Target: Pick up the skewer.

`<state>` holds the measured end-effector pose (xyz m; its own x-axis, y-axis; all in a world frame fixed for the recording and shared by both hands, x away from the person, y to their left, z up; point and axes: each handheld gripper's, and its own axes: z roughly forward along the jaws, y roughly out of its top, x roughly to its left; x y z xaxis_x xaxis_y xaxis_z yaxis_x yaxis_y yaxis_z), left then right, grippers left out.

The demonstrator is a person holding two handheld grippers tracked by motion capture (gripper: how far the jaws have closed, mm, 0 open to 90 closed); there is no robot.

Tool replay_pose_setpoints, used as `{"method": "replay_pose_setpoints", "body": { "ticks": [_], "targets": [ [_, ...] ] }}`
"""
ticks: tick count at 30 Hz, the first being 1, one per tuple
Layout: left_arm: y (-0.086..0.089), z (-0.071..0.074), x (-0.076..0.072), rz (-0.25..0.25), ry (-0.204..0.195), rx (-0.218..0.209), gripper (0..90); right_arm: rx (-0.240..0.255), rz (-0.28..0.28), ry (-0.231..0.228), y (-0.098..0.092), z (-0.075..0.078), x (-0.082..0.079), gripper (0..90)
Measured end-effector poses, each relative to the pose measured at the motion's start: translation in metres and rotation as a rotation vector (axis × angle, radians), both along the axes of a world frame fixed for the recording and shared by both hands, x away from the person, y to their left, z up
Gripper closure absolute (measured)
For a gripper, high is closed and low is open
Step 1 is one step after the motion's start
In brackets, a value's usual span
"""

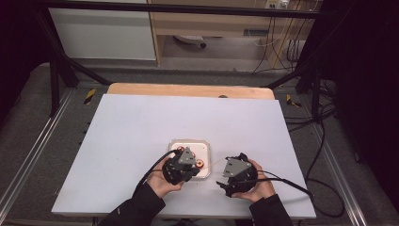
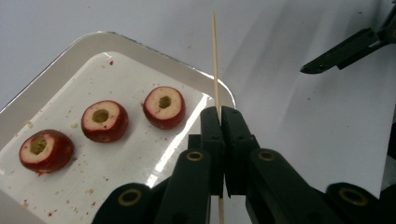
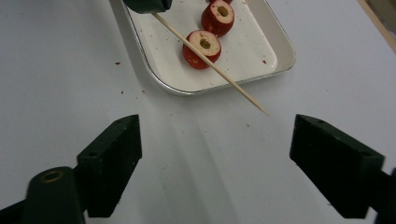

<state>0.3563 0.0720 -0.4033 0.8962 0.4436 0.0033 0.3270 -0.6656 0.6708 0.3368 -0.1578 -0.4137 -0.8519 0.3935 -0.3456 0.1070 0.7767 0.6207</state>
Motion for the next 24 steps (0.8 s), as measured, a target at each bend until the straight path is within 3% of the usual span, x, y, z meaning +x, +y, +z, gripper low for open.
{"method": "replay_pose_setpoints", "body": {
  "ticks": [15, 19, 24],
  "targets": [
    [-0.028, -0.005, -0.004, -0.066, 0.016, 0.046, 88.1, -0.131, 0.165, -0.121, 0.005, -0.007, -0.002, 40.0],
    [-0.036, -0.007, -0.004, -0.079, 0.026, 0.057, 88.1, -0.195, 0.234, -0.167, 0.006, -0.011, -0.003, 48.4],
    [-0.041, -0.009, -0.005, -0.1, 0.031, 0.059, 88.1, -0.248, 0.277, -0.18, 0.007, -0.015, -0.004, 54.3]
  ]
}}
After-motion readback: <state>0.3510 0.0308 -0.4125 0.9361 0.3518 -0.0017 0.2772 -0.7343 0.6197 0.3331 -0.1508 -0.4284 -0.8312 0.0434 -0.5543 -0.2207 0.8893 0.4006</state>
